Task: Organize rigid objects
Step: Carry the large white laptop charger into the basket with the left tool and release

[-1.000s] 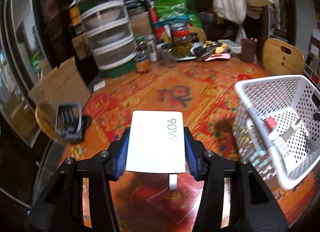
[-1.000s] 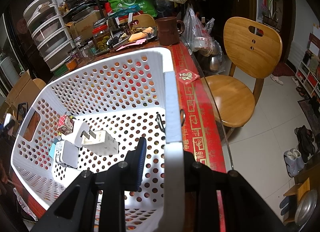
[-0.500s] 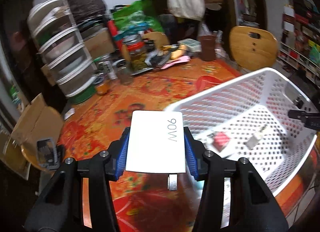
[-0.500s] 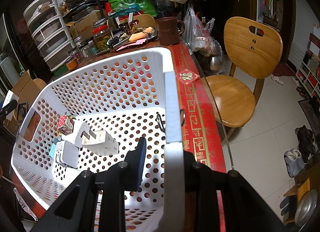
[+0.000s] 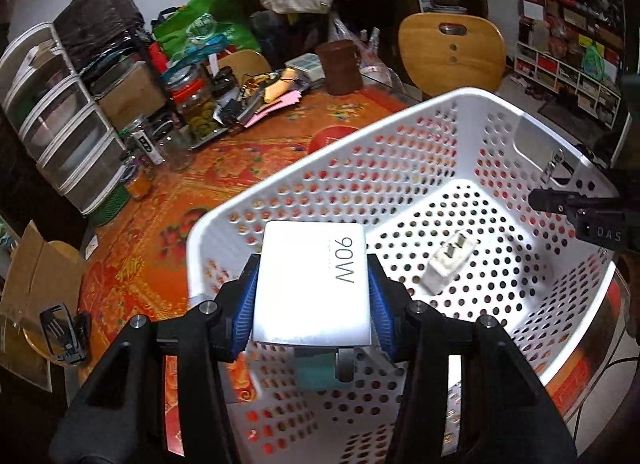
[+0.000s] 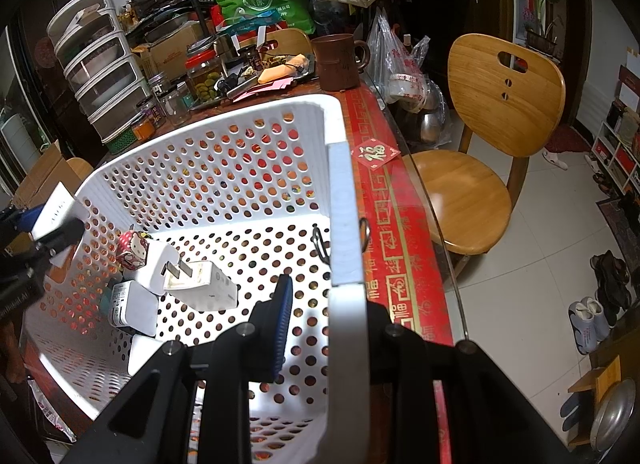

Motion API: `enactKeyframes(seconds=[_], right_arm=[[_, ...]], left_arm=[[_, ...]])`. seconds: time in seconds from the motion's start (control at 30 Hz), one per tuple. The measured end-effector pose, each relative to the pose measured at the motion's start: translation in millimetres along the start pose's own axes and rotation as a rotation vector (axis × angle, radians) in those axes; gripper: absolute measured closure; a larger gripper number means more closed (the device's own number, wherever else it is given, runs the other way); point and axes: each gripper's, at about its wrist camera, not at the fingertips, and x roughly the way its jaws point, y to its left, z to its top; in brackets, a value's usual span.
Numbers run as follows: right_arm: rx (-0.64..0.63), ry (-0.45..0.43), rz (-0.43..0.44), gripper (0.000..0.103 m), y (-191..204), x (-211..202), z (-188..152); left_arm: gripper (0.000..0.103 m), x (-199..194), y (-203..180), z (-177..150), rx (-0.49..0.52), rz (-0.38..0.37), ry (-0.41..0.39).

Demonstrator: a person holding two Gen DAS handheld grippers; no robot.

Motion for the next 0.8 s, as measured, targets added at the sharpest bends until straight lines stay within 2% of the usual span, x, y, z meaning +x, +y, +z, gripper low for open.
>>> enactKeyframes(seconds=[0.43, 0.57, 0.6, 0.63, 0.7, 0.73, 0.8], right_arm=[[-0.001, -0.001, 0.000, 0.076, 0, 0, 0], [0.001, -0.001, 0.001, 0.076, 0, 0, 0], [0.001, 0.000, 0.000, 0.076, 0, 0, 0], [0.001, 0.000, 0.000, 0.076, 0, 0, 0], [0.002, -0.001, 0.001, 0.076, 0, 0, 0], [0.001, 0.000, -0.001, 0.076, 0, 0, 0], [0.001, 0.001, -0.001, 0.076, 0, 0, 0]], left_arm=[[0.056, 24, -34, -3, 0.057, -0.037, 0.080], [0.055, 29, -34, -6, 0.055, -0.074, 0.107], [0.046, 27, -34, -6, 0.055, -0.070, 0.089], [0.027, 23, -33, -6, 0.059, -0.051, 0.069], [0.009, 13, -32, -6, 0.066, -0.032, 0.023], [0.004, 9, -31, -5, 0.066, -0.024, 0.006], [0.002, 1, -22, -7, 0.044, -0.045, -0.008]])
